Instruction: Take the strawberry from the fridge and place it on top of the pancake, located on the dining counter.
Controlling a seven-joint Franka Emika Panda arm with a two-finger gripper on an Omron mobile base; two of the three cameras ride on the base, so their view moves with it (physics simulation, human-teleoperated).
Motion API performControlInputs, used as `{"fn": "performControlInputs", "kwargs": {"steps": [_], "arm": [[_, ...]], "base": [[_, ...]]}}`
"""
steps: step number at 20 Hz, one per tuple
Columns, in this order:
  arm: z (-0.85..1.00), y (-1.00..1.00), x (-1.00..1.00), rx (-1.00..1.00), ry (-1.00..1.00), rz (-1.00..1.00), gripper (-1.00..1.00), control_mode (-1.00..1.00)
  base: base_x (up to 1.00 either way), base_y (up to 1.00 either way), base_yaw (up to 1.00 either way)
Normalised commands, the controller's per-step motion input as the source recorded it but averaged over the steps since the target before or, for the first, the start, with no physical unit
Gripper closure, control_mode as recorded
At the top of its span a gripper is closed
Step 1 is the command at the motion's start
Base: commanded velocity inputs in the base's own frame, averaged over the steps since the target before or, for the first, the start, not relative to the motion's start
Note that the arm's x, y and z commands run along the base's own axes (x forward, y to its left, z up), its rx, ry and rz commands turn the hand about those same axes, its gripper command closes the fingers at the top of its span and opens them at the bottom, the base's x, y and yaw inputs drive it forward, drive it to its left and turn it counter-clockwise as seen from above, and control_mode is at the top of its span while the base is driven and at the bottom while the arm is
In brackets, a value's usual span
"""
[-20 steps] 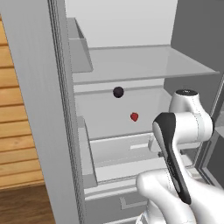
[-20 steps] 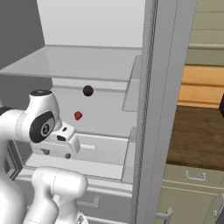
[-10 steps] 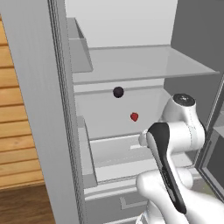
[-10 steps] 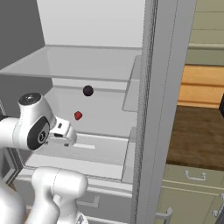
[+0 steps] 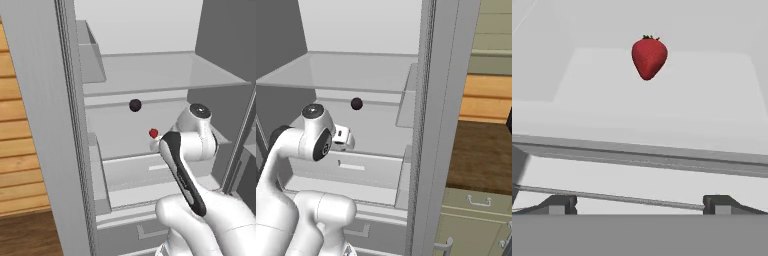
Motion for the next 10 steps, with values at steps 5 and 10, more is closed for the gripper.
{"fn": "performControlInputs", "kwargs": {"steps": [5,10], "arm": [[0.00,0.08,0.76,-0.02,-0.01,-0.06,-1.00,-1.00],[0.00,0.08,0.49,-0.01,0.00,-0.10,-1.00,-1.00]], "base": [[0.00,0.00,0.00],[0.00,0.00,0.00]]}}
